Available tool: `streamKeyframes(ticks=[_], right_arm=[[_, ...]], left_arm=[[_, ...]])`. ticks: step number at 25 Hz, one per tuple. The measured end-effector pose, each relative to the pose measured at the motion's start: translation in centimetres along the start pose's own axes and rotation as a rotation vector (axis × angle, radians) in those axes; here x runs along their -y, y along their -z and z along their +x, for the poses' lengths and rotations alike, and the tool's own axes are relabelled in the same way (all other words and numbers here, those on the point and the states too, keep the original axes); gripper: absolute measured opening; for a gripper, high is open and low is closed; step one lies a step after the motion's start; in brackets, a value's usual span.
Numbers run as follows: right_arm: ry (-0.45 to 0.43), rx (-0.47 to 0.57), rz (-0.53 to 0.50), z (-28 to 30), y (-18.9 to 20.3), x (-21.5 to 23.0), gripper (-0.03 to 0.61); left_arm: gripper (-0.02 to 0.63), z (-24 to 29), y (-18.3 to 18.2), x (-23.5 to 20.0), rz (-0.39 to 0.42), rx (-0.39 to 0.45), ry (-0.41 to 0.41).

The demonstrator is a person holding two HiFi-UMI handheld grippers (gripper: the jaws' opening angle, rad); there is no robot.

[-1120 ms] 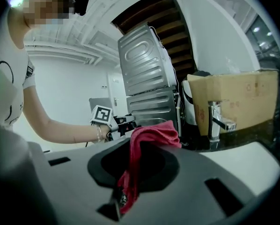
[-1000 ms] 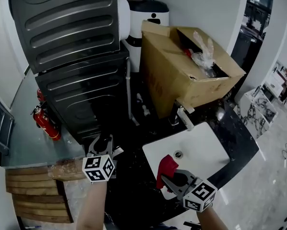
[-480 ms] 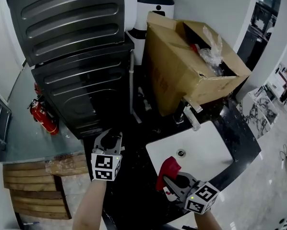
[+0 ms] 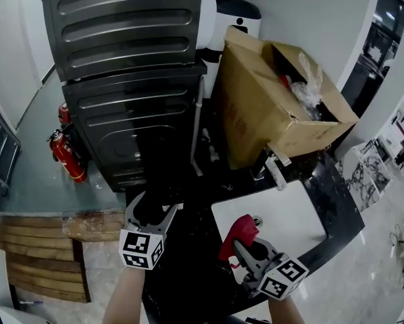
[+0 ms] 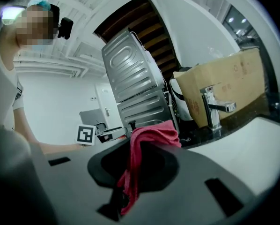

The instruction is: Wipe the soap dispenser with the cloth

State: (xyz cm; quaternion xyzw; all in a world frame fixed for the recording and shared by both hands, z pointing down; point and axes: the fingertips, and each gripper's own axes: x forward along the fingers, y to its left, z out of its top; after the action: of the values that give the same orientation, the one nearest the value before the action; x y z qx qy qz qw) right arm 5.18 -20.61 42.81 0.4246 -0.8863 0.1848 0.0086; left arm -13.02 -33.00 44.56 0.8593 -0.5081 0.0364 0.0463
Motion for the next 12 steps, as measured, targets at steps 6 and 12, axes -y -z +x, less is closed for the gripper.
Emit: streamKeyframes(ticks=[6, 12], right_arm=[[-0.025, 0.028, -0.093, -0.8, -1.4, -1.6, 0.051], [-0.041, 0.077, -0.170, -4.4, -2.6, -3.5, 0.049]], left_arm=[[0.330, -5.4, -0.8, 1.4, -0.037, 0.050, -0.047], [0.012, -11.8, -4.1, 5.6, -0.035, 0.166, -0.109]])
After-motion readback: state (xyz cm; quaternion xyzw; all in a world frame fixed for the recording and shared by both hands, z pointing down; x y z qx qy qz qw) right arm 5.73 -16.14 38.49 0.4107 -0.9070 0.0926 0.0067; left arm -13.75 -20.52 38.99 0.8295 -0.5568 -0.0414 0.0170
